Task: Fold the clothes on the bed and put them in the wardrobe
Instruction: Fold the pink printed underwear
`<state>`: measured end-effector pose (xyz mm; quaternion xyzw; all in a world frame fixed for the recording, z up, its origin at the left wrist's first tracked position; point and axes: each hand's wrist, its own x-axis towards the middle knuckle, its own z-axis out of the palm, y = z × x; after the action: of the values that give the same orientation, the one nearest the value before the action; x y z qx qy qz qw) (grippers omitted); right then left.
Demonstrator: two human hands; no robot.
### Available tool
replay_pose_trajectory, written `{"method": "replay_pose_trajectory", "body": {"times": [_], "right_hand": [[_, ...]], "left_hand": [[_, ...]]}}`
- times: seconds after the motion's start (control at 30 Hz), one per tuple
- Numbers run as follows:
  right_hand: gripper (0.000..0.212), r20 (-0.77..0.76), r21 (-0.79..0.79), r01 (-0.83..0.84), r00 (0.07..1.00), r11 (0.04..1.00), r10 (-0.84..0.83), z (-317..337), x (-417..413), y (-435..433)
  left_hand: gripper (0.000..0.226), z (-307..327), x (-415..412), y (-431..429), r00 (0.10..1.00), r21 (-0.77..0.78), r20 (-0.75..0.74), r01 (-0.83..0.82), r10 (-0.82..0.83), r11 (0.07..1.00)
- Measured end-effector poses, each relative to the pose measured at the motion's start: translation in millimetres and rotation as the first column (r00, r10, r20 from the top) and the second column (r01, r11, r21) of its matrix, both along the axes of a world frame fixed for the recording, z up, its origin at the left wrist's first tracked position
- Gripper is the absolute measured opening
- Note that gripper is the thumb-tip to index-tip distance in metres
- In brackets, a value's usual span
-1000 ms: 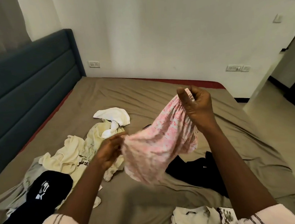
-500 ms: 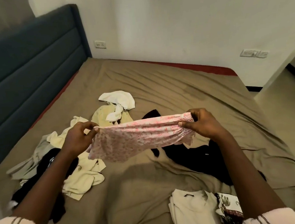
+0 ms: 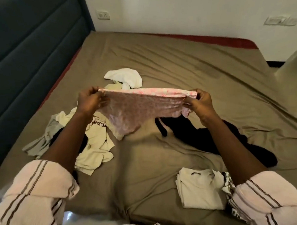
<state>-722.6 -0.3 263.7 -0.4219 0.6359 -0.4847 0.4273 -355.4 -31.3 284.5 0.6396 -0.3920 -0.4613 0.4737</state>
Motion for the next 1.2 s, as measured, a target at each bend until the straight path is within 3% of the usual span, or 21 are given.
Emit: {"method": "replay_pose_trajectory", "body": {"times": [0.2,0.3,0.43,0.5,0.6,0.67,0.8,0.97,1.1,1.2], "right_hand": [[0.021,-0.359,0.061,-0.077,0.929,0.995,0.094,-99,9,64],[0.023,-0.514,0.082,-0.114,0.846,0.990,0.140,-178,24,104],[0.030,-0.691,0.273,-0.259,0.617,0.926,0.376,-303,43,164],[0.035,-0.720,0.372,-0.313,0.497,0.874,0.484,-350,52,196],[0.036,-0.730,0.502,-0.339,0.327,0.796,0.600,-382,62,225],[0.033,-0.724,0.554,-0.295,0.291,0.779,0.625,-387,66,232],[0.027,-0.762,0.549,-0.297,0.208,0.781,0.614,-385,70,235],[0.029,-0.775,0.506,-0.362,0.208,0.783,0.597,-370,69,223],[0.027,-0.757,0.575,-0.354,0.113,0.738,0.644,-362,70,213],[0.030,-0.669,0.710,-0.245,0.058,0.660,0.741,-364,77,210]], "left_hand": [[0.020,-89,28,52,0.987,-0.018,0.157,0.036,-0.032,0.999],[0.025,-174,41,87,0.931,0.036,0.361,0.050,-0.060,0.998],[0.031,-305,60,144,0.794,0.157,0.555,0.190,-0.246,0.969],[0.018,-360,70,176,0.724,0.271,0.581,0.260,-0.373,0.927],[0.018,-408,85,211,0.563,0.378,0.647,0.350,-0.515,0.857],[0.024,-417,89,224,0.488,0.395,0.679,0.387,-0.548,0.834],[0.028,-414,89,227,0.434,0.389,0.697,0.439,-0.570,0.810],[0.027,-400,93,204,0.324,0.385,0.733,0.528,-0.598,0.757],[0.033,-391,92,165,0.300,0.371,0.745,0.556,-0.596,0.744],[0.024,-391,83,128,0.313,0.332,0.748,0.586,-0.585,0.739]]}}
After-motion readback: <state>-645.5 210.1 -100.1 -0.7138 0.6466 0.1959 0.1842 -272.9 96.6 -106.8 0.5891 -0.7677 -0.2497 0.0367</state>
